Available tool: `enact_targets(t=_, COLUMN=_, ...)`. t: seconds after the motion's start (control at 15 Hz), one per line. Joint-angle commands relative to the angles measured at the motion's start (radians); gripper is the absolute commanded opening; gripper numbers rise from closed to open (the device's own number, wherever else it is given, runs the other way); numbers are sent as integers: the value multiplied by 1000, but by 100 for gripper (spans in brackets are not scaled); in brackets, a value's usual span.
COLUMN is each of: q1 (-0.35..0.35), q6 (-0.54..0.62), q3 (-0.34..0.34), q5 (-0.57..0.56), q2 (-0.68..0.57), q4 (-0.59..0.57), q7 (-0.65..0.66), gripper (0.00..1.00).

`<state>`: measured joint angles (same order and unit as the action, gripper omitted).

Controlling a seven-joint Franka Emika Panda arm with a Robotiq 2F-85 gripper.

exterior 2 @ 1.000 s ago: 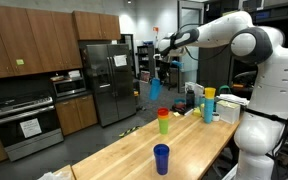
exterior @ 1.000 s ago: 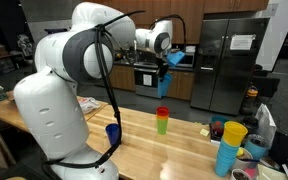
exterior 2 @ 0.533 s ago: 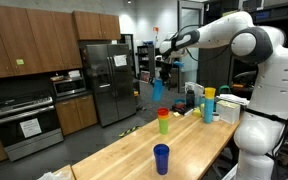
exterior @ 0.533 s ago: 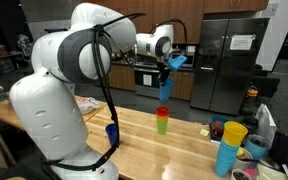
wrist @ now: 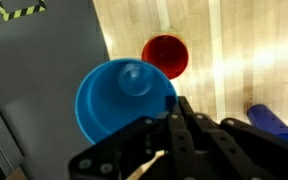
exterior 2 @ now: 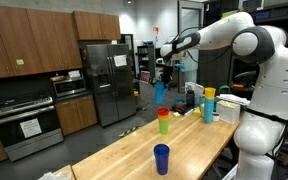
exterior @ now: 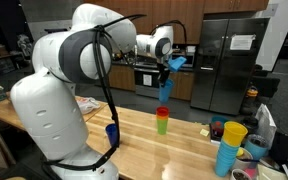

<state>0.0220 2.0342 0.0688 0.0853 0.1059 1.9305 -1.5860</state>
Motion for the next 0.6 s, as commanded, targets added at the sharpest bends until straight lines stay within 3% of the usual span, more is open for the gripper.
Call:
enact_targets(t=0.0, q1=-1, q6=-2, q3=1, q5=0, q2=0, q4=-2, q7=1, gripper=4)
enact_targets(t=0.53, q1=12, q6=-18, q3=27, q5=35, q2=23, q4=50, q7=-83, gripper=1)
